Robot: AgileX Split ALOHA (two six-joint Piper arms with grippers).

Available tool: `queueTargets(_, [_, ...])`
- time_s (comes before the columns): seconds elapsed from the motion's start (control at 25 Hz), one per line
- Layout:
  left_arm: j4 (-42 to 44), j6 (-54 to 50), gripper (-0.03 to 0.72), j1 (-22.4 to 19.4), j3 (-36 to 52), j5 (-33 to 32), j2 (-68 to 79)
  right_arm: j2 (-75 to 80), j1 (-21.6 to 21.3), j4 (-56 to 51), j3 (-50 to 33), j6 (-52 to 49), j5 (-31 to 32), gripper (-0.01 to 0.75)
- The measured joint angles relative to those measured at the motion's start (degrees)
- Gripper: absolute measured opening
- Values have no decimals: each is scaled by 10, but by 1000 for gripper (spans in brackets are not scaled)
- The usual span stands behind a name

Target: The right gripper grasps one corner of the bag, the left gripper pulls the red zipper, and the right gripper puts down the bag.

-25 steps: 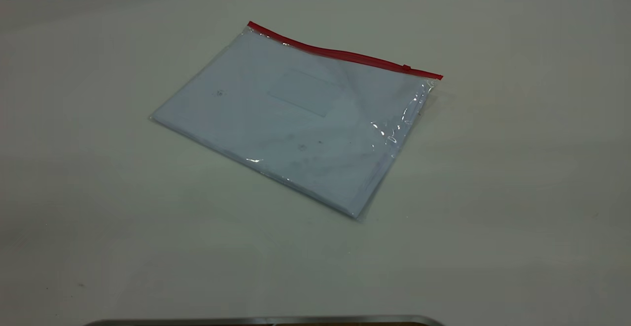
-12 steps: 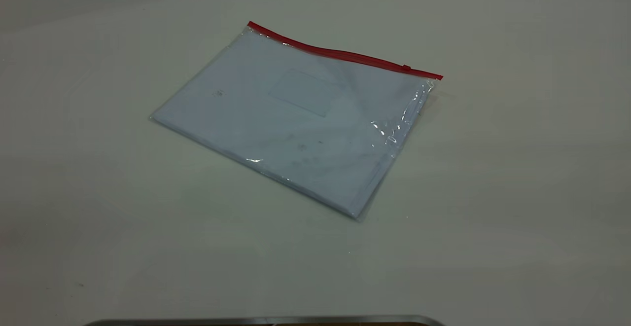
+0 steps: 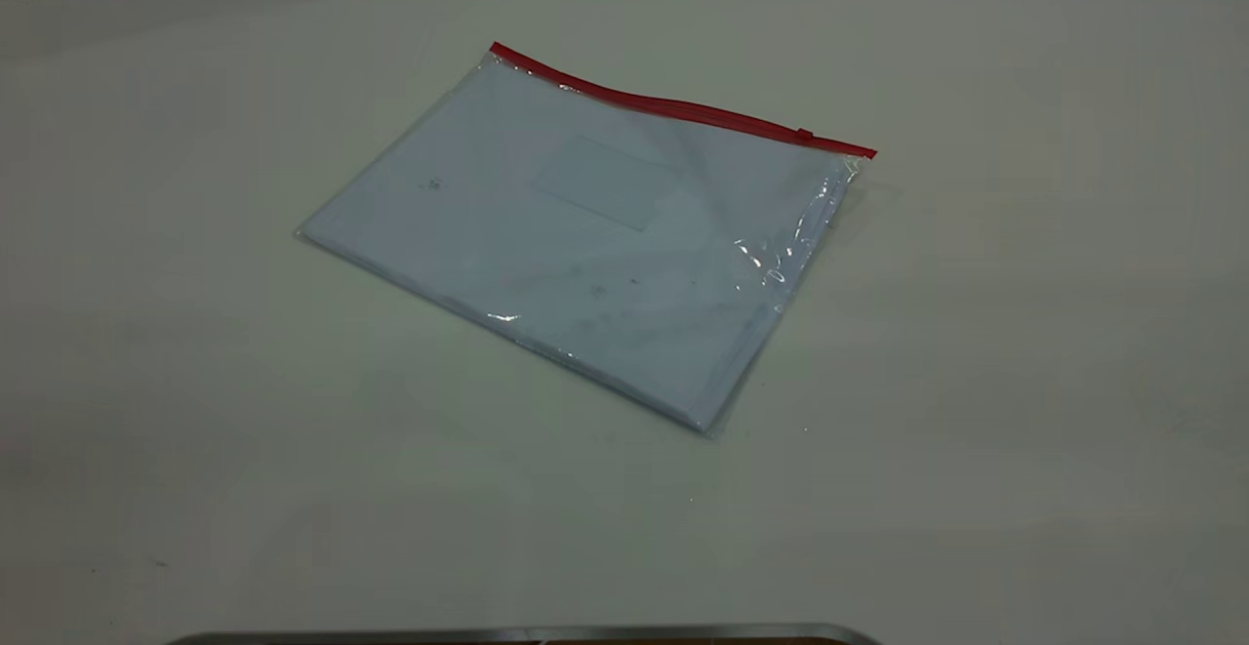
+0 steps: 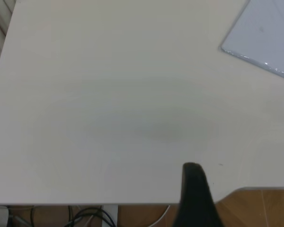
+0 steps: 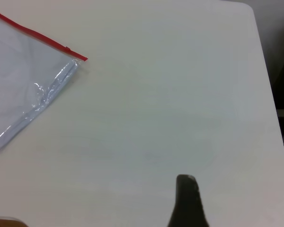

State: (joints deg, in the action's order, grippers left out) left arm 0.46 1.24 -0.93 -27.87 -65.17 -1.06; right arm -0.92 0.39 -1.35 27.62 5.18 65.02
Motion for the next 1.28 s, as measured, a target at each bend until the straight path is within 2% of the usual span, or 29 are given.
queueTargets(0.76, [5,-1,581,0,-2,4,2,0,0,-4,0,-1,0,591])
queueTargets(1.0, [17,-18,581,0,-71,72,122,46,0,-4,23,-30,-20,591])
queueTargets(1.28, [10,-18,581,0,-157,222,408,250,0,-70,56,-26,-139,591])
